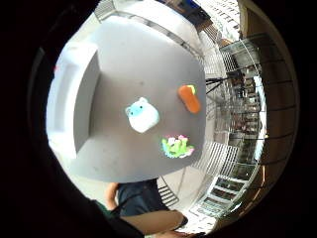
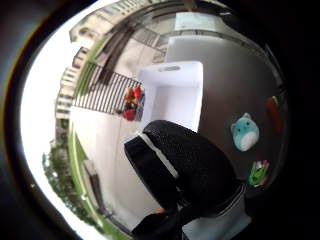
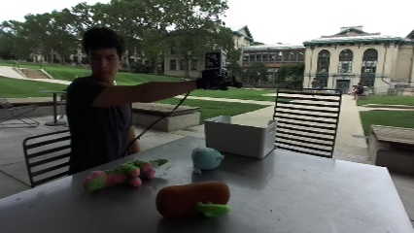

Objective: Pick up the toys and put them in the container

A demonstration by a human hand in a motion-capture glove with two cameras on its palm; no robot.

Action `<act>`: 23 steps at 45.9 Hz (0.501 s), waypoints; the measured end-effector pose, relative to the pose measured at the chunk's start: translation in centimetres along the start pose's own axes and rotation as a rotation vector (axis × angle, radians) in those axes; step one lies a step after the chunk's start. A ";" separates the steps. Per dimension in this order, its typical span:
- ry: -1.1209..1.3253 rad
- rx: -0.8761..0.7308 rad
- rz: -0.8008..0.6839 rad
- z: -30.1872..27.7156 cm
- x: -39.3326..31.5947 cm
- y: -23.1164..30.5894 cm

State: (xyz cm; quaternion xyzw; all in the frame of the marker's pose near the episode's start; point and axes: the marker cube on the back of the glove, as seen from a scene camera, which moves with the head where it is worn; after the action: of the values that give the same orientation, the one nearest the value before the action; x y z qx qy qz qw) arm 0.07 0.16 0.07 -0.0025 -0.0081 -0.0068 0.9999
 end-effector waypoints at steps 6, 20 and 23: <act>0.030 -0.005 -0.001 0.2 1.1 0.3; -0.060 -0.037 -0.088 -1.1 5.5 3.9; 0.008 -0.037 0.041 -1.0 8.4 4.8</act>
State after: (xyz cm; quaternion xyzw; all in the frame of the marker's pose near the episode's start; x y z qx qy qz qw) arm 8.52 4.81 -0.81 -0.0210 -0.0039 0.0134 0.9997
